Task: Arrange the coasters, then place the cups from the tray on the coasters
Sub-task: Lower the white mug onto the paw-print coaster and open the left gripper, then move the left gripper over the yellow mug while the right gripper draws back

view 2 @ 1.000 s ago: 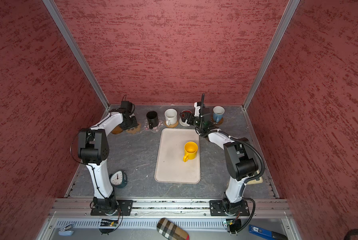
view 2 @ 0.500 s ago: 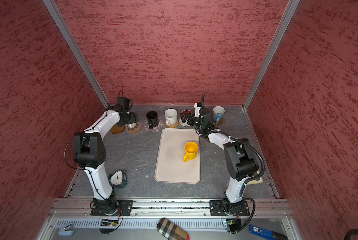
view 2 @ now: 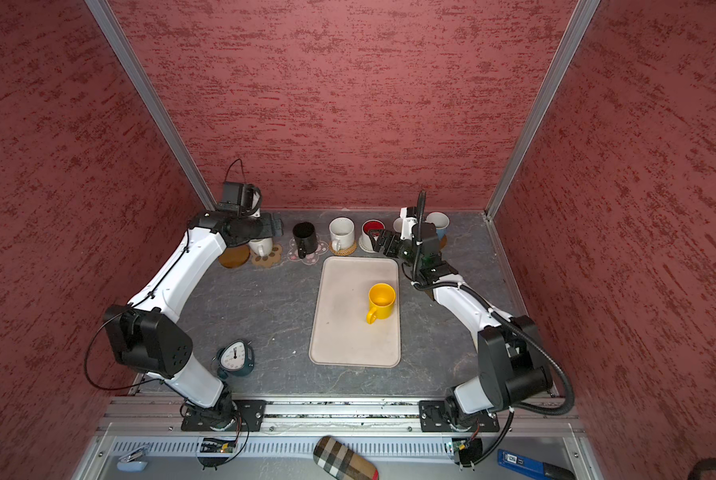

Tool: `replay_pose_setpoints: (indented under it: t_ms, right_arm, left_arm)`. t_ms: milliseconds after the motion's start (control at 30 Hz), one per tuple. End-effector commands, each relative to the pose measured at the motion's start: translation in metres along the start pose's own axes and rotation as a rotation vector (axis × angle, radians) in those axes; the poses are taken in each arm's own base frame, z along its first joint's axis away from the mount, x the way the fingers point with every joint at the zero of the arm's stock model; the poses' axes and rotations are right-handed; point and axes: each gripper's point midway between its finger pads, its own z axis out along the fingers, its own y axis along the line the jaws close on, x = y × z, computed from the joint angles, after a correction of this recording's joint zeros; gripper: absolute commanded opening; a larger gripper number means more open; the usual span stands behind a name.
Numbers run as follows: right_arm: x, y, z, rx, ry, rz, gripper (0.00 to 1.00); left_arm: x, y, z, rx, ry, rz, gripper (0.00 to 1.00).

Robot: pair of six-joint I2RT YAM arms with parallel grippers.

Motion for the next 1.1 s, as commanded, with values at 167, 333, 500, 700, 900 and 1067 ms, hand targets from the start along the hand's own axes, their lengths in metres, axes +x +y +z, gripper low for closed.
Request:
replay_pose_setpoints:
  t_ms: [167, 333, 500, 700, 900, 1067]
  right_arm:
    - [0.013, 0.002, -0.036, 0.05, 0.039, 0.0, 0.99]
    - [0.017, 0.002, -0.064, 0.087, 0.028, -0.003, 0.99]
    - [0.026, -0.005, -0.087, 0.147, 0.035, 0.023, 0.99]
    - [0.043, -0.025, -0.103, 0.235, 0.062, 0.062, 0.99]
    - [0.062, -0.049, -0.114, 0.302, 0.065, 0.091, 0.99]
    - [0.069, -0.073, -0.119, 0.354, 0.049, 0.112, 0.99]
  left_arm:
    - [0.048, -0.071, -0.028, 0.087, 0.085, 0.25, 0.99]
    - [0.064, -0.108, -0.045, 0.131, 0.088, 0.332, 0.97]
    - [0.087, -0.142, -0.055, 0.166, 0.114, 0.394, 0.94]
    - [0.12, -0.175, -0.055, 0.19, 0.167, 0.47, 0.93]
    - [0.154, -0.204, -0.047, 0.221, 0.236, 0.537, 0.86]
    - [0.184, -0.226, -0.033, 0.246, 0.296, 0.578, 0.8]
